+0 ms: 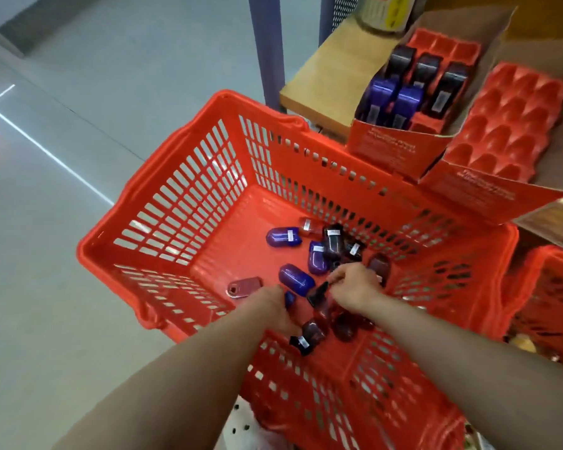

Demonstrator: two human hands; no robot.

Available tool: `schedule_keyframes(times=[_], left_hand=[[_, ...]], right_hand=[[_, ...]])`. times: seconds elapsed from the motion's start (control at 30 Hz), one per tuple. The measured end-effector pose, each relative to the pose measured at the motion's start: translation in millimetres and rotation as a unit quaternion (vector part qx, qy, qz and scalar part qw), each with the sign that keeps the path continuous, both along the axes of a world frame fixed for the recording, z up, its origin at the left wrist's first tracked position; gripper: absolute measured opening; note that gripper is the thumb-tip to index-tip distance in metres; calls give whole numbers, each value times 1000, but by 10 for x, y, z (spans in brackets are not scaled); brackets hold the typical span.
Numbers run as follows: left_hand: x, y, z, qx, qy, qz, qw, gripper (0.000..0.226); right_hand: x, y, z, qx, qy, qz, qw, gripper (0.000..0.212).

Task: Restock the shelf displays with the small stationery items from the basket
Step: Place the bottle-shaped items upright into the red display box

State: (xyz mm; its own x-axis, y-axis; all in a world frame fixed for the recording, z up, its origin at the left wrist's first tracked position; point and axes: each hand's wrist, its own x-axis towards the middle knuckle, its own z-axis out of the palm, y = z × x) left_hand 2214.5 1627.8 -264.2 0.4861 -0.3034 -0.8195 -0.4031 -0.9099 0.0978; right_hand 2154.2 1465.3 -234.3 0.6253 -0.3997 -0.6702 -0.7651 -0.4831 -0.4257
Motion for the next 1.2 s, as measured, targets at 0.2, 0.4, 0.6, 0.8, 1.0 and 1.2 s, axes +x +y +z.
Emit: schedule_keyframes(times=[0.2,0.4,0.6,0.8,1.0,1.2], left_hand=[[231,-111,101,-14,95,23,995,38],[659,-3,829,-212,199,163,943,16],[624,161,984,-346,212,362,839,34],[576,153,1043,-422,260,443,747,53],[486,33,995,-433,299,502,687,40],[590,4,916,-384,251,587,667,28]], right_hand=[[131,29,-40,32,-67,-26,997,22],[146,175,237,361,-111,-147,914,4],[119,71,434,471,-83,-287,830,16],[118,115,580,513,-74,-376,768,14],[147,178,613,567,-34,-367,737,27],[254,-124,276,122,-35,-273,954,27]])
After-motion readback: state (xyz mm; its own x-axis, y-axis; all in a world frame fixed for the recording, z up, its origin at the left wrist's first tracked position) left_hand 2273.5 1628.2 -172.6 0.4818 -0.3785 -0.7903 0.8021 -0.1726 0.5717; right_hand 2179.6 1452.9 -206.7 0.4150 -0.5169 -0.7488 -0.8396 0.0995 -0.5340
